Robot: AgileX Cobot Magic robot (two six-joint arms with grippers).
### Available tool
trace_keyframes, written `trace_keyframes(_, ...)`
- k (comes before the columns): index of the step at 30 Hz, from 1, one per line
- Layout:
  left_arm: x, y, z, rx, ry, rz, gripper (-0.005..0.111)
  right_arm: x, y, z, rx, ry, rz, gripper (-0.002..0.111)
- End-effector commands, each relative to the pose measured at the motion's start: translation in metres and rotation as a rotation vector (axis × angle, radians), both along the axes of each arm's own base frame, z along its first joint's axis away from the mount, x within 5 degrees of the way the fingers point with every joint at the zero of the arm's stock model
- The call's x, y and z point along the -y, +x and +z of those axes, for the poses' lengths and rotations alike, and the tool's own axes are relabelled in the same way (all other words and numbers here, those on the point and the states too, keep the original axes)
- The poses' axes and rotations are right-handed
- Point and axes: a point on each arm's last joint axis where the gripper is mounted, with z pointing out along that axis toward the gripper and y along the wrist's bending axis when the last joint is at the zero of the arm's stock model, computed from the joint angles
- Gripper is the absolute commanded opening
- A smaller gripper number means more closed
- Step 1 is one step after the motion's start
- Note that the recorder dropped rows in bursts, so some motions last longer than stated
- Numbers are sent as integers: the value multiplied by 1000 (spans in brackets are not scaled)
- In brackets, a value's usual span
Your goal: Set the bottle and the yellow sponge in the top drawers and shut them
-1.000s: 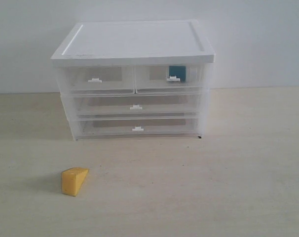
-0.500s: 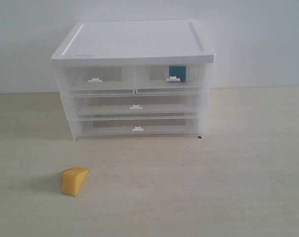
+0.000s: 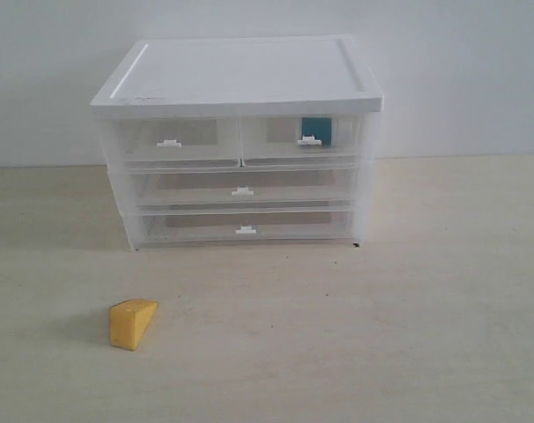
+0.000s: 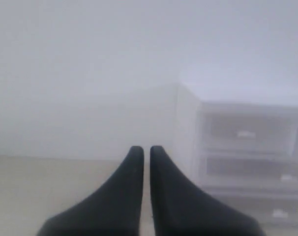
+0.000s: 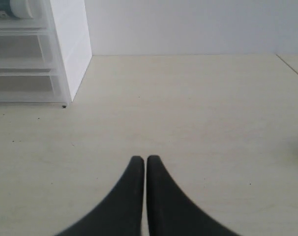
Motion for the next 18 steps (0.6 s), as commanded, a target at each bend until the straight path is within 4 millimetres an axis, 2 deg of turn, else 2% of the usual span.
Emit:
trace_keyframes(1,-1,-9,28,333,-168,-33,4,0,0,-1,6,-7,1,0)
trace_keyframes(4,-3,-21,50,588,-207,-61,4,0,0,-1,6,-7,1,0)
trace_keyframes(5,-3,-21,58,599,-207,-62,4,0,0,-1,6,-9,2,0)
trace_keyframes(6,-2,-16,72,551,-208,-59,4,0,0,-1,6,-9,2,0)
trace_keyframes(8,-2,-7,83,483,-172,-46,4,0,0,-1,6,-9,2,0)
trace_keyframes(10,1,9,101,401,-83,-35,4,0,0,-1,6,-6,1,0)
trace_keyframes(11,2,24,111,307,-62,-36,4,0,0,-1,6,-6,1,0)
trace_keyframes(15,3,58,121,83,-12,-23,4,0,0,-1,6,-6,1,0)
trace_keyframes(18,3,81,122,7,-5,-22,4,0,0,-1,6,-7,1,0)
